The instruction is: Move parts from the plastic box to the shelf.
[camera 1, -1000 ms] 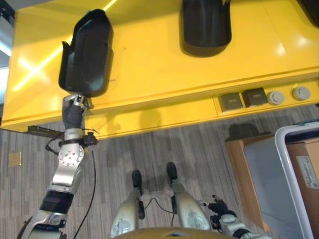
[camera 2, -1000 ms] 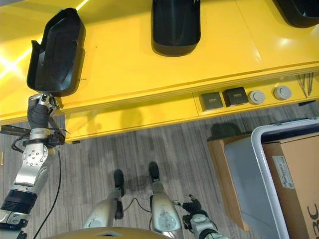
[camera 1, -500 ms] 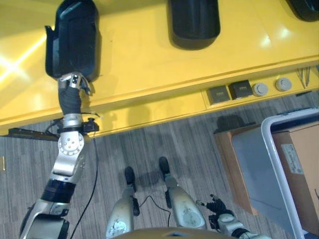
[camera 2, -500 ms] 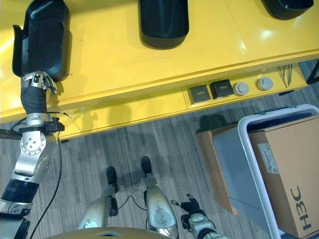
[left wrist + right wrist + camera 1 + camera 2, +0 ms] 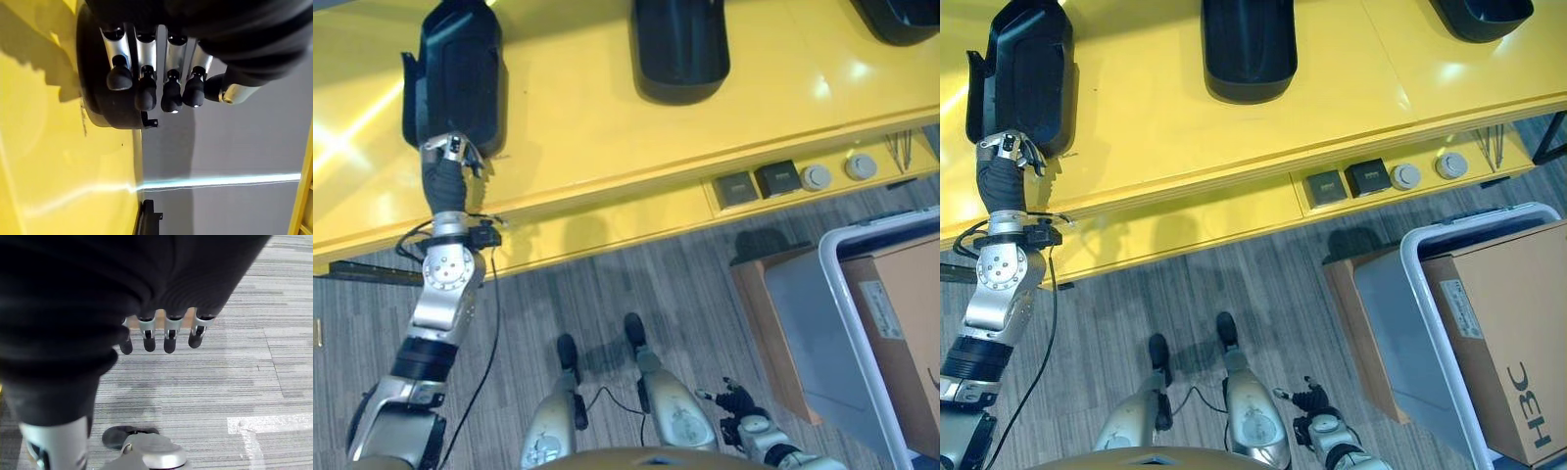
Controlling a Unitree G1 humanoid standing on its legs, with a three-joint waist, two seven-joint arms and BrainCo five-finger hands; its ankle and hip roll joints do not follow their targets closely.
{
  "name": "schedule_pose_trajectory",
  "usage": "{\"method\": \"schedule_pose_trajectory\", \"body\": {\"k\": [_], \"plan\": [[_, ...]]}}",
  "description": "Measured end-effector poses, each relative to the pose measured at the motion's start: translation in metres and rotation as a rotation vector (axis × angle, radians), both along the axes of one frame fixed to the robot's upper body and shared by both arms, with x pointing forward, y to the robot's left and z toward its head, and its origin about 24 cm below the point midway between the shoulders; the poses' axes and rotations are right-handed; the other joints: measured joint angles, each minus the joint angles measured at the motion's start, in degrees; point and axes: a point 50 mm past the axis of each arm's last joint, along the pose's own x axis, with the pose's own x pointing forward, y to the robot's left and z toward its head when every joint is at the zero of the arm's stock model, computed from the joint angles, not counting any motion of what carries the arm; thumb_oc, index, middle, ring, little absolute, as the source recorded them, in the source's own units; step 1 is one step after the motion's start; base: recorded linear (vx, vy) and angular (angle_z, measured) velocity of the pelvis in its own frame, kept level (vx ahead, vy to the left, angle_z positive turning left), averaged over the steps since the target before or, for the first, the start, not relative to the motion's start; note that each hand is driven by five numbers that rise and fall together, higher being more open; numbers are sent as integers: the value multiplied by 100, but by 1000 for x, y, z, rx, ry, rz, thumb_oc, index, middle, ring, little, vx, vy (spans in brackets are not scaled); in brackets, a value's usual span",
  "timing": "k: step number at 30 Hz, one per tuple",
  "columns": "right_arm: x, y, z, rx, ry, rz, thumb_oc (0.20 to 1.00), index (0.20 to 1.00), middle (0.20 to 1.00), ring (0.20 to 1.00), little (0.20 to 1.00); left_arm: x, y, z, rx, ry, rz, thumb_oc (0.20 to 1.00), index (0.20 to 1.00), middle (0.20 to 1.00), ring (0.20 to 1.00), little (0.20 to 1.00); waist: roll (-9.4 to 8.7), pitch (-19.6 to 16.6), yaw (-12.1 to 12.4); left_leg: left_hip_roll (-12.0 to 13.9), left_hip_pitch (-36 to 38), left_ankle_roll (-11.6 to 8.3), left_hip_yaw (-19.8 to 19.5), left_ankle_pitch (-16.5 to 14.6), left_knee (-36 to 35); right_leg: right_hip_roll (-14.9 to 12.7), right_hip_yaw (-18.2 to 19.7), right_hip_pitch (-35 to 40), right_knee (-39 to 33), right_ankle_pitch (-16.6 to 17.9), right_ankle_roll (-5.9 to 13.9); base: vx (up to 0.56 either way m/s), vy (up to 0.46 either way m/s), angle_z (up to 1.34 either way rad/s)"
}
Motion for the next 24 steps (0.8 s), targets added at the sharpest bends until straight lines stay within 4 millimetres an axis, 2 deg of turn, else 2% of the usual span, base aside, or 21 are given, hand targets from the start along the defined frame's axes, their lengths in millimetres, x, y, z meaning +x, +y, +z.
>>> {"method": "schedule_pose_trajectory", "body": {"k": [3,6,8,10,11,12,13,14,15,16,17,18,19,22,24], "plan": [[0,-1,0,-1,1,-7,1000,1000,1000,1000,1000,-2,-4,3,-2,-17,-20,200,200,200,200,200,-1,-11,4,1,113,12,-6,47,28,1,-20,115,28,50,-49,63,1,-1],[-1,-2,0,2,4,-19,1000,1000,1000,1000,1000,-12,-12,1,7,-23,-64,200,200,200,200,200,6,-26,-3,8,457,13,-47,-23,13,0,-62,484,26,-33,-44,79,23,11],[0,0,0,12,0,-29,1000,1000,1000,1000,1000,-23,-20,-6,-16,-28,-88,200,200,200,200,200,13,-83,48,6,875,8,-153,-102,-5,-28,-229,981,30,-140,-66,99,35,29],[-7,1,-3,17,14,-40,1000,1000,1000,1000,1000,-30,-24,-19,-20,8,-91,200,200,200,200,200,24,-328,123,7,1015,8,-210,-214,-6,-26,-246,1136,4,-278,-51,31,21,17],[-11,2,-5,22,26,-43,1000,1000,1000,1000,1000,-34,-22,-29,1,44,-78,200,200,200,200,200,13,-582,126,1,1033,8,-246,-271,-6,-29,-275,1161,-9,-329,-61,32,11,22],[-14,3,-6,23,32,-44,1000,1000,1000,1000,1000,-40,-18,-40,17,85,-53,200,200,200,200,200,28,-863,248,-4,1040,10,-303,-278,-5,-33,-313,1203,-10,-389,-28,66,1,22],[-12,3,-5,23,32,-44,1000,1000,1000,1000,1000,-45,-14,-48,43,117,-29,200,200,200,200,200,24,-913,359,-6,1122,33,-349,-276,-6,-40,-359,1322,22,-367,-52,88,-8,30],[-18,3,-7,23,54,-50,1000,1000,1000,1000,1000,-50,-10,-62,125,172,12,200,200,200,200,200,27,-922,391,-4,1321,35,-415,-292,-5,-47,-477,1550,22,-384,-57,47,-3,30],[-24,2,-9,21,70,-54,1000,1000,1000,1000,1000,-54,-7,-74,162,223,34,253,253,253,253,253,14,-973,384,-6,1414,64,-470,-308,-5,-45,-505,1693,0,-460,-53,25,12,35],[-28,2,-11,19,82,-58,1000,1000,1000,1000,1000,-59,-4,-88,183,285,58,504,504,504,504,504,3,-1102,456,-6,1468,67,-540,-344,-6,-44,-537,1780,-15,-549,-37,25,10,27],[-39,1,-13,17,108,-66,1000,1000,1000,1000,1000,-64,0,-99,197,337,84,959,959,959,959,959,-23,-1199,498,-6,1507,60,-567,-362,-6,-45,-573,1815,-14,-607,-39,35,11,32],[-43,0,-15,13,127,-79,1000,1000,1000,1000,1000,-74,10,-131,245,478,138,1000,1000,1000,1000,1000,-51,-1361,626,-9,1540,32,-666,-395,-6,-48,-658,1917,-14,-647,-45,27,19,30],[-47,-1,-16,9,145,-88,1000,1000,1000,1000,1000,-82,15,-150,267,577,152,1000,1000,1000,1000,1000,-67,-1394,645,-10,1604,53,-704,-392,-5,-49,-690,1984,-15,-666,-26,15,15,27],[-47,-1,-16,2,143,-92,1000,1000,1000,1000,1000,-100,21,-182,294,753,161,1000,1000,1000,1000,1000,-157,-1432,783,-9,1663,79,-734,-381,-5,-49,-728,2022,-14,-714,-71,9,37,9],[-47,-1,-16,-8,143,-90,1000,1000,1000,1000,1000,-108,23,-214,289,882,163,1000,1000,1000,1000,1000,-151,-1446,777,-30,1722,89,-780,-370,-5,-70,-775,2127,-11,-656,-61,-20,52,8]]}}
